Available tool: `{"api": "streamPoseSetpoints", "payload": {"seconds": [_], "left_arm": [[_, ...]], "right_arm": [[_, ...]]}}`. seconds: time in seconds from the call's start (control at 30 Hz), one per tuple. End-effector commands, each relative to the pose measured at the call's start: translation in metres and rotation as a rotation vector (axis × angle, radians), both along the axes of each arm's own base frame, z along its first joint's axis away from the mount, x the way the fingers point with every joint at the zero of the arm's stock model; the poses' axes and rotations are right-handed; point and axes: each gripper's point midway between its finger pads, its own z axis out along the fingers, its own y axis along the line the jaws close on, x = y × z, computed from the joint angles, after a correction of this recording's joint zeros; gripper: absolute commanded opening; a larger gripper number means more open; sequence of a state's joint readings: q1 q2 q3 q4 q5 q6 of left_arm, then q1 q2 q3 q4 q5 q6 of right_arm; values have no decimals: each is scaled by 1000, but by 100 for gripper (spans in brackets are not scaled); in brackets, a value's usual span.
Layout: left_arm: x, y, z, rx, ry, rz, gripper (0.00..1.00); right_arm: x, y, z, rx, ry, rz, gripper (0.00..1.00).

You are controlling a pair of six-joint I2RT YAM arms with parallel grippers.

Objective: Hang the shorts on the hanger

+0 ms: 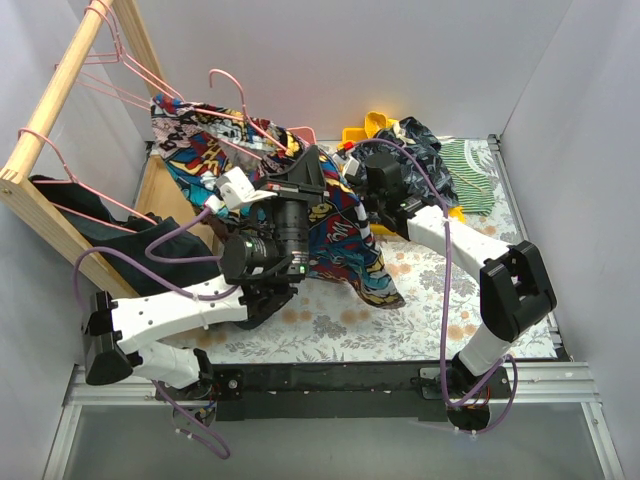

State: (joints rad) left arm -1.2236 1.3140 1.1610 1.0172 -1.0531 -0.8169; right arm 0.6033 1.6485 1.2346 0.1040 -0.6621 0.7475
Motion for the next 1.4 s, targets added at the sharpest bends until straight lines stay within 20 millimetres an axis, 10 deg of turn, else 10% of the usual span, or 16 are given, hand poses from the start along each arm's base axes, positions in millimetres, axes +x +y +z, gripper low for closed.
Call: {"api": "streamPoseSetpoints", "payload": {"seconds": [0.0, 1.37], "left_arm": [[12, 39, 29, -47, -11, 88, 0], [109, 176, 36, -107, 167, 168, 0]], "right_arm": [[-1, 8, 16, 19, -51, 35, 91], [-15, 5, -5, -41, -56, 84, 92]]}}
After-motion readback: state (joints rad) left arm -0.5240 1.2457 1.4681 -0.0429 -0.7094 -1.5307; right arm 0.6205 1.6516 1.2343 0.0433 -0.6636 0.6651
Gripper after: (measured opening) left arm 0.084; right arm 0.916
